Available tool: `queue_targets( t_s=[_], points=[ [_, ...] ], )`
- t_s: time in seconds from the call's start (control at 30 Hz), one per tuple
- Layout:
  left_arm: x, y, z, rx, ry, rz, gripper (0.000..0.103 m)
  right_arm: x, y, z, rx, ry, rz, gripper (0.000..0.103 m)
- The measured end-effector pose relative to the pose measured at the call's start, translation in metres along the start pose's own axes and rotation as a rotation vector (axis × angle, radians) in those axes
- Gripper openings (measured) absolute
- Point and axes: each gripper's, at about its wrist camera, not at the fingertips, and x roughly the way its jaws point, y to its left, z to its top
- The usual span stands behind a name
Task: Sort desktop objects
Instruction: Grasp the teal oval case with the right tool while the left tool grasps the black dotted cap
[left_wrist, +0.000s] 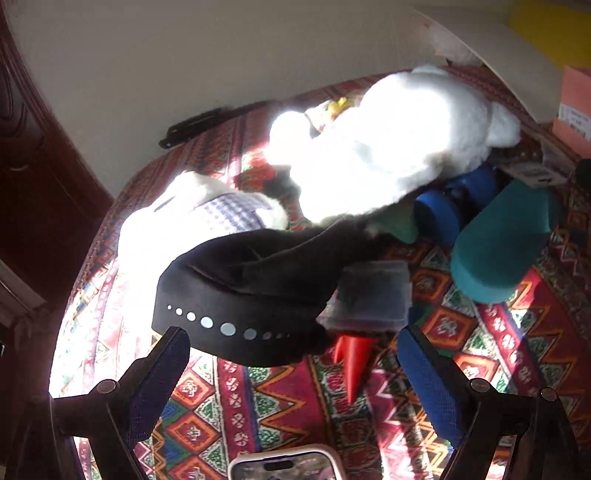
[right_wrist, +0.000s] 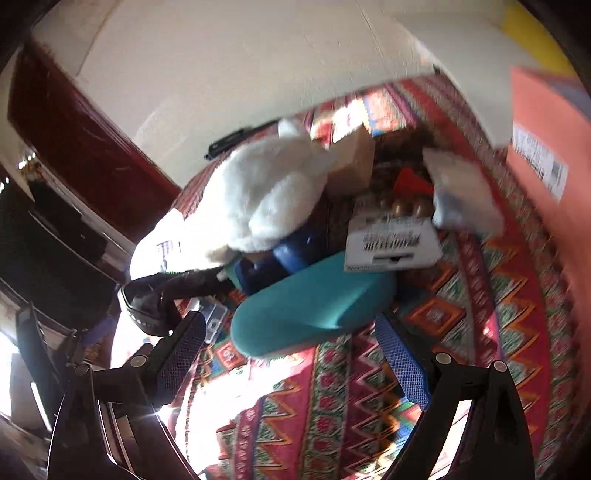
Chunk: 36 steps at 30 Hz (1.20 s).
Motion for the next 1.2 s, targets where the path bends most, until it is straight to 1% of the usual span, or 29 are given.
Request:
queue_targets(
  t_s=[0.07, 0.1, 0.13, 0.17, 0.23, 0.3, 0.4, 0.5, 0.53, 0.57, 0.6, 0.63, 0.7, 0.73, 0.77, 0.8, 0.87, 0.93, 1.0, 1.03, 1.07, 1.13, 1.2],
  points=[
    [0.011, 0.001, -0.007, 0.063, 0.015, 0.032, 0.094, 0.021, -0.021, -0.007, 0.182, 0.079, 0.09, 0.095],
    [0.017, -0.003, -0.008, 0.104, 0.018, 0.048, 0.094, 0.031, -0.032, -0.011, 0.263, 0.108, 0.121, 0.095],
    [0.022, -0.007, -0.009, 0.145, 0.017, 0.062, 0.095, 0.039, -0.041, -0.013, 0.326, 0.13, 0.139, 0.095],
    [0.027, -0.011, -0.009, 0.185, 0.016, 0.074, 0.095, 0.046, -0.046, -0.015, 0.362, 0.134, 0.147, 0.096],
    [0.036, -0.017, -0.006, 0.242, 0.018, 0.083, 0.095, 0.052, -0.046, -0.012, 0.386, 0.097, 0.164, 0.096],
    [0.046, -0.016, 0.0, 0.248, 0.024, 0.075, 0.097, 0.057, -0.044, -0.008, 0.399, 0.058, 0.172, 0.096],
    [0.059, -0.013, 0.01, 0.253, 0.031, 0.061, 0.102, 0.067, -0.041, -0.003, 0.402, 0.019, 0.156, 0.103],
    [0.067, -0.006, 0.021, 0.222, 0.027, 0.035, 0.102, 0.077, -0.038, 0.002, 0.405, -0.02, 0.141, 0.102],
    [0.068, -0.004, 0.025, 0.212, 0.024, 0.026, 0.102, 0.078, -0.038, 0.002, 0.405, -0.029, 0.125, 0.094],
    [0.069, -0.002, 0.028, 0.194, 0.018, 0.012, 0.101, 0.076, -0.039, 0.002, 0.402, -0.035, 0.101, 0.082],
    [0.069, 0.001, 0.031, 0.174, 0.015, 0.001, 0.091, 0.075, -0.042, 0.001, 0.401, -0.04, 0.091, 0.055],
    [0.068, 0.006, 0.034, 0.141, 0.017, -0.009, 0.069, 0.073, -0.045, -0.001, 0.41, -0.042, 0.106, 0.049],
    [0.062, 0.022, 0.039, 0.048, 0.019, -0.062, 0.044, 0.065, -0.052, -0.004, 0.442, -0.043, 0.155, 0.046],
    [0.059, 0.03, 0.041, -0.002, 0.02, -0.094, 0.035, 0.062, -0.055, -0.005, 0.459, -0.044, 0.18, 0.046],
    [0.056, 0.04, 0.042, -0.057, 0.019, -0.14, 0.03, 0.057, -0.055, -0.006, 0.457, -0.048, 0.202, 0.045],
    [0.053, 0.049, 0.042, -0.106, 0.017, -0.179, 0.027, 0.051, -0.051, -0.006, 0.44, -0.056, 0.22, 0.045],
    [0.049, 0.064, 0.04, -0.188, 0.016, -0.248, 0.025, 0.039, -0.041, -0.008, 0.405, -0.066, 0.263, 0.044],
    [0.047, 0.073, 0.036, -0.248, 0.019, -0.303, 0.022, 0.028, -0.032, -0.011, 0.374, -0.069, 0.298, 0.044],
    [0.041, 0.08, 0.031, -0.294, 0.016, -0.35, 0.019, 0.019, -0.028, -0.015, 0.355, -0.065, 0.312, 0.044],
    [0.035, 0.081, 0.029, -0.308, 0.009, -0.368, 0.014, 0.014, -0.026, -0.017, 0.348, -0.062, 0.316, 0.044],
    [0.03, 0.083, 0.027, -0.323, 0.002, -0.386, 0.011, 0.01, -0.024, -0.019, 0.34, -0.059, 0.32, 0.044],
    [0.017, 0.087, 0.025, -0.333, -0.018, -0.406, 0.01, 0.002, -0.019, -0.022, 0.322, -0.053, 0.319, 0.044],
    [0.011, 0.086, 0.028, -0.304, -0.034, -0.381, 0.01, 0.0, -0.014, -0.022, 0.282, -0.036, 0.261, 0.044]
  ],
)
